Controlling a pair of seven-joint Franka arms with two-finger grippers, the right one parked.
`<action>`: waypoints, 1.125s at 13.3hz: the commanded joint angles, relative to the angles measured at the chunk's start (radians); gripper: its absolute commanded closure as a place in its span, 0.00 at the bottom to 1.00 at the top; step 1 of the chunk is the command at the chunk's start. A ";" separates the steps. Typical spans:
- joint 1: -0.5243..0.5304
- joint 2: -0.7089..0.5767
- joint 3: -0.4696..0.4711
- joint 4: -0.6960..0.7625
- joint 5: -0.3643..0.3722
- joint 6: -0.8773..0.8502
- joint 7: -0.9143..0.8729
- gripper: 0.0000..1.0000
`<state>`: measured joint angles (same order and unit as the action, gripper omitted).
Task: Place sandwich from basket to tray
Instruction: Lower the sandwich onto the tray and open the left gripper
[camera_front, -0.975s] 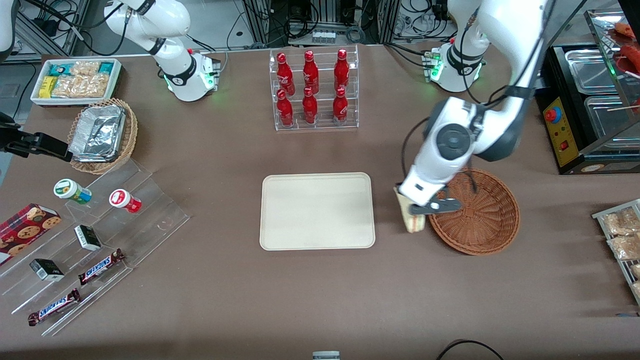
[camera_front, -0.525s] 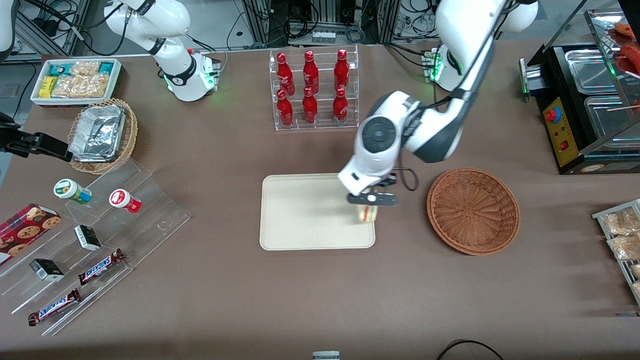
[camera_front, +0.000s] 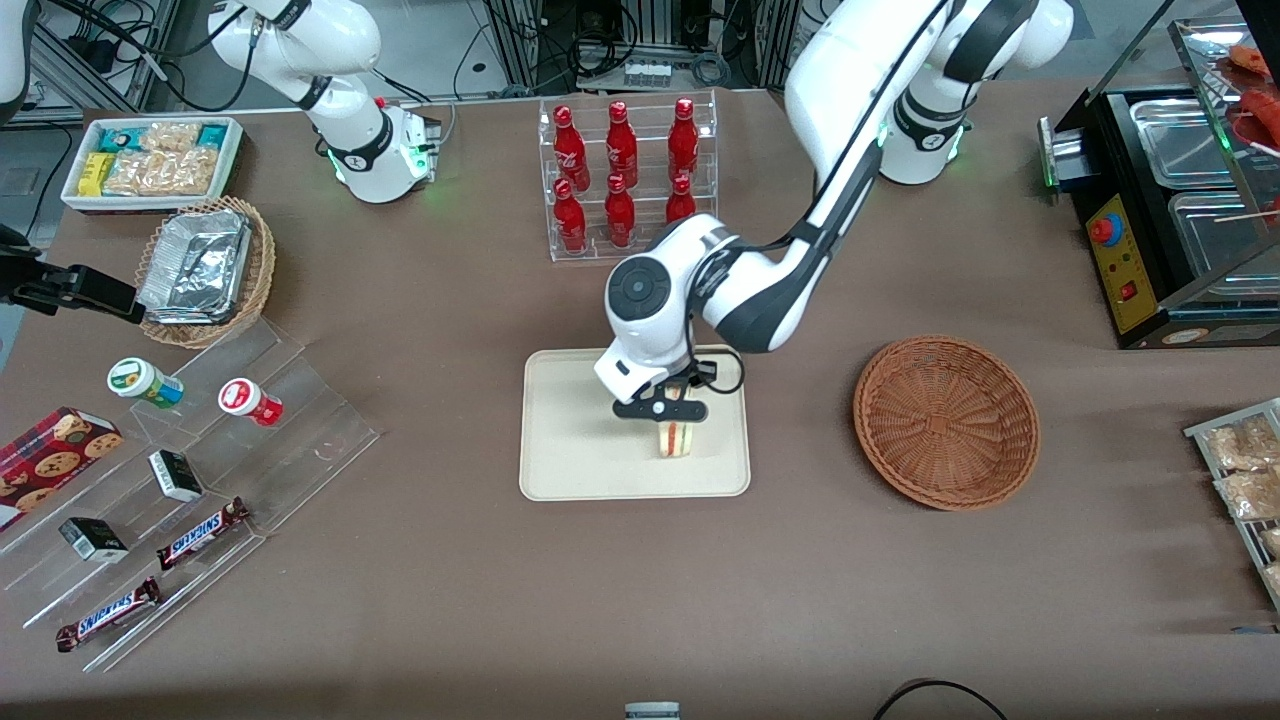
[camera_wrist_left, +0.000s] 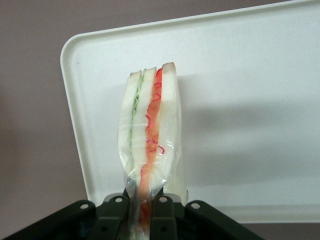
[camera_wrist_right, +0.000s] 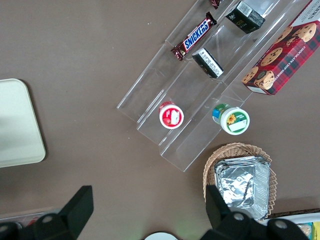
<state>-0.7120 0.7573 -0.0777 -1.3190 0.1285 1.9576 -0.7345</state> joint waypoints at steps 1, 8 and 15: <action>-0.026 0.083 0.016 0.116 0.026 -0.037 -0.016 1.00; -0.030 0.145 0.013 0.147 0.063 0.012 -0.006 0.54; -0.026 0.142 0.016 0.147 0.065 0.018 -0.016 0.00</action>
<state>-0.7264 0.8808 -0.0736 -1.2065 0.1769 1.9750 -0.7349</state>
